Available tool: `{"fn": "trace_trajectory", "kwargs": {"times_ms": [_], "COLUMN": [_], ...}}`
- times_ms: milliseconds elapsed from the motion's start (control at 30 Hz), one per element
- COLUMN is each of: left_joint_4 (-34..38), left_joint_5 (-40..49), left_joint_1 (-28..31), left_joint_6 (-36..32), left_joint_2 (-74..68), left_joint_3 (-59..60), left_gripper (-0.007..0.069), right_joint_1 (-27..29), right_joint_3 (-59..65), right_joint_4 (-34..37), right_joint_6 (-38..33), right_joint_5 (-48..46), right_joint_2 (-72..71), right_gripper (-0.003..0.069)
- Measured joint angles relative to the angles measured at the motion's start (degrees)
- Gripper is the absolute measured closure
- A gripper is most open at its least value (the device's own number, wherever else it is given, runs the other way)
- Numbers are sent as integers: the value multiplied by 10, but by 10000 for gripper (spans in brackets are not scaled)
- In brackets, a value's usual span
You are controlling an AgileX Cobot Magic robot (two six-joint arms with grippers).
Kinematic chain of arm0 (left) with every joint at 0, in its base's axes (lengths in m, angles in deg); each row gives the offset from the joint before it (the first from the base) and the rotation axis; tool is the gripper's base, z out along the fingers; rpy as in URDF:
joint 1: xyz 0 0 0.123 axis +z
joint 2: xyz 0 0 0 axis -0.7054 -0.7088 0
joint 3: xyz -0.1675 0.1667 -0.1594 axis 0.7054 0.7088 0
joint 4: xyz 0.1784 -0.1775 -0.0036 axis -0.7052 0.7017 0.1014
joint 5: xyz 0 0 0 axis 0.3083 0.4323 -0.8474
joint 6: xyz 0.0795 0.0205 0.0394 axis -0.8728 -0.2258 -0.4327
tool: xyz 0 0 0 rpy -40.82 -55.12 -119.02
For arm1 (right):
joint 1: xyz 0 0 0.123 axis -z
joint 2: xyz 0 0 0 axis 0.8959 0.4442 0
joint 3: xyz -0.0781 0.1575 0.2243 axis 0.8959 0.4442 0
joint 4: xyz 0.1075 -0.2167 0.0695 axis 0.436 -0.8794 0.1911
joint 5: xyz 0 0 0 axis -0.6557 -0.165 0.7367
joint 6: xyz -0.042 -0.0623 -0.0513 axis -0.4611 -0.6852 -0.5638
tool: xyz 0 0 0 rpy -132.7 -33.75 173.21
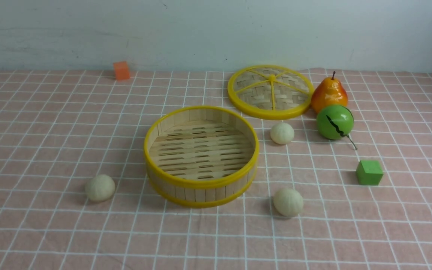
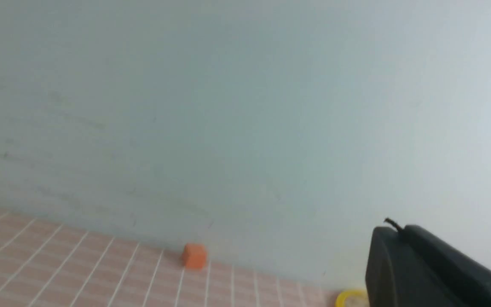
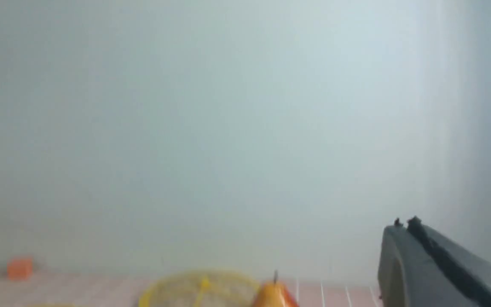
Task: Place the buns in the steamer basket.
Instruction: Use the left arm to grab a steamed stuffed bun
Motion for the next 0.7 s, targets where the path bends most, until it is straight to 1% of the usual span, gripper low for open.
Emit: {"fn": "trace_trajectory", "kwargs": {"times_ms": [33, 67, 100, 133, 167, 233, 267, 333, 367, 400, 467, 567, 600, 700], "left_joint_4": [-4, -5, -6, -6, -4, 11, 13, 50, 54, 90, 117, 124, 127, 139], "left_joint_5": [20, 37, 66, 73, 128, 230, 239, 342, 348, 393, 415, 421, 424, 439], "left_joint_1": [-1, -3, -10, -14, -35, -81, -86, -140, -144, -165, -172, -172, -167, -149], "left_joint_6": [10, 11, 14, 14, 14, -1, -7, -60, -64, -96, -115, -124, -127, -139], "left_joint_2": [-66, -94, -127, -133, -184, -245, -257, -335, -335, -393, -439, -486, -515, -568], "left_joint_3": [-25, -33, -48, -54, -79, -123, -127, -178, -182, -216, -249, -284, -310, -351], "left_gripper": [630, 631, 631, 631, 631, 631, 631, 631, 631, 630, 629, 626, 622, 589], "right_joint_1": [0, 0, -1, -1, -4, -22, -28, -65, -71, -99, -123, -143, -149, -151], "right_joint_3": [-34, -49, -74, -74, -107, -149, -157, -200, -203, -222, -235, -245, -247, -249], "right_joint_4": [-1, -1, 0, 1, 9, 27, 28, 49, 51, 70, 94, 118, 131, 145], "right_joint_6": [0, 0, 0, 0, 0, -6, -9, -50, -54, -82, -105, -131, -151, -175], "right_joint_5": [-99, -131, -196, -207, -282, -369, -383, -437, -439, -454, -469, -493, -509, -521], "right_joint_2": [68, 100, 140, 148, 202, 279, 285, 358, 368, 406, 442, 474, 488, 497], "right_gripper": [676, 676, 676, 676, 674, 674, 674, 674, 674, 674, 674, 673, 671, 669]}}
